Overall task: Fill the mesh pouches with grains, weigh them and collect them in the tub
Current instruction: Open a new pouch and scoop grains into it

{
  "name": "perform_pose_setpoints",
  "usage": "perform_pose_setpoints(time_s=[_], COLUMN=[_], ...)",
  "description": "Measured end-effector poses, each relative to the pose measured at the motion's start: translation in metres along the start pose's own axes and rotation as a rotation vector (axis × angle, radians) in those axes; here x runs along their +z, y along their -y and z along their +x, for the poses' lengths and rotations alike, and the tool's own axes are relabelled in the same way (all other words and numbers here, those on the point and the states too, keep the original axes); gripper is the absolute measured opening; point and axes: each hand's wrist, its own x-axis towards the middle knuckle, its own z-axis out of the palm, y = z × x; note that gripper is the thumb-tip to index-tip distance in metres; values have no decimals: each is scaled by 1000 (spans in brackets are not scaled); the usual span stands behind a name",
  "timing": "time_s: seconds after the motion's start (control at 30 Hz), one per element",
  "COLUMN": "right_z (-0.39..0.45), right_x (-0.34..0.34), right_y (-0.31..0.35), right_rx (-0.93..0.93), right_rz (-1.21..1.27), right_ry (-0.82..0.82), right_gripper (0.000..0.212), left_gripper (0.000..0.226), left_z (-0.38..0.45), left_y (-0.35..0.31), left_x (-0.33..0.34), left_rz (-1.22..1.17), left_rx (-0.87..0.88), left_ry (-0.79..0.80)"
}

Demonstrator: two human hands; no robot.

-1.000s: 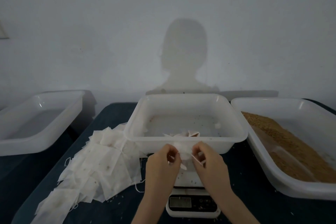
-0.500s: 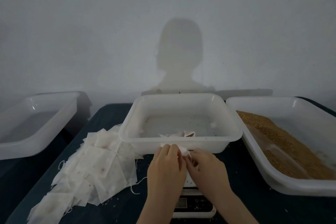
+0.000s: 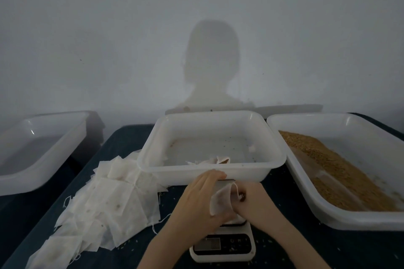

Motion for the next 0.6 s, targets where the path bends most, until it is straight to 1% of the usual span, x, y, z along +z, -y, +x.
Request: perform_pose_setpoints(time_s=[0.03, 0.07, 0.1, 0.13, 0.2, 0.3, 0.37, 0.4, 0.47, 0.53, 0.57, 0.6], right_z=[-1, -1, -2, -2, -3, -6, -8, -8, -11, -13, -13, -14], right_x=[-5, -9, -13, -16, -22, -32, -41, -46, -54, -59, -62, -65], right_y=[1, 1, 1, 2, 4, 4, 4, 4, 5, 3, 2, 1], right_rx=[-21, -31, -38, -44, -76, -128, -163, -178, -212, -223, -219, -214], right_rz=[19, 4, -31, -80, -116, -160, -175, -163, -127, -86, -67, -48], right_ry=[15, 34, 48, 55, 68, 92, 101, 103, 123, 147, 146, 140], right_gripper=[36, 35, 32, 33, 35, 39, 40, 36, 21, 9, 8, 13], left_gripper=[70, 79, 85, 87, 77, 49, 38, 34, 28, 32, 34, 35], left_z=[2, 3, 5, 6, 9, 13, 16, 18, 22, 25, 26, 28], left_y=[2, 4, 5, 7, 10, 8, 7, 6, 5, 3, 2, 2], left_x=[-2, -3, -3, -3, 1, 5, 7, 8, 10, 12, 14, 16], left_rz=[19, 55, 90, 111, 75, -27, -26, -7, 12, -8, -17, -25], left_rx=[8, 7, 3, -2, -6, -47, -55, -55, -58, -69, -69, -68], left_ry=[61, 107, 139, 158, 155, 132, 136, 142, 149, 156, 156, 154])
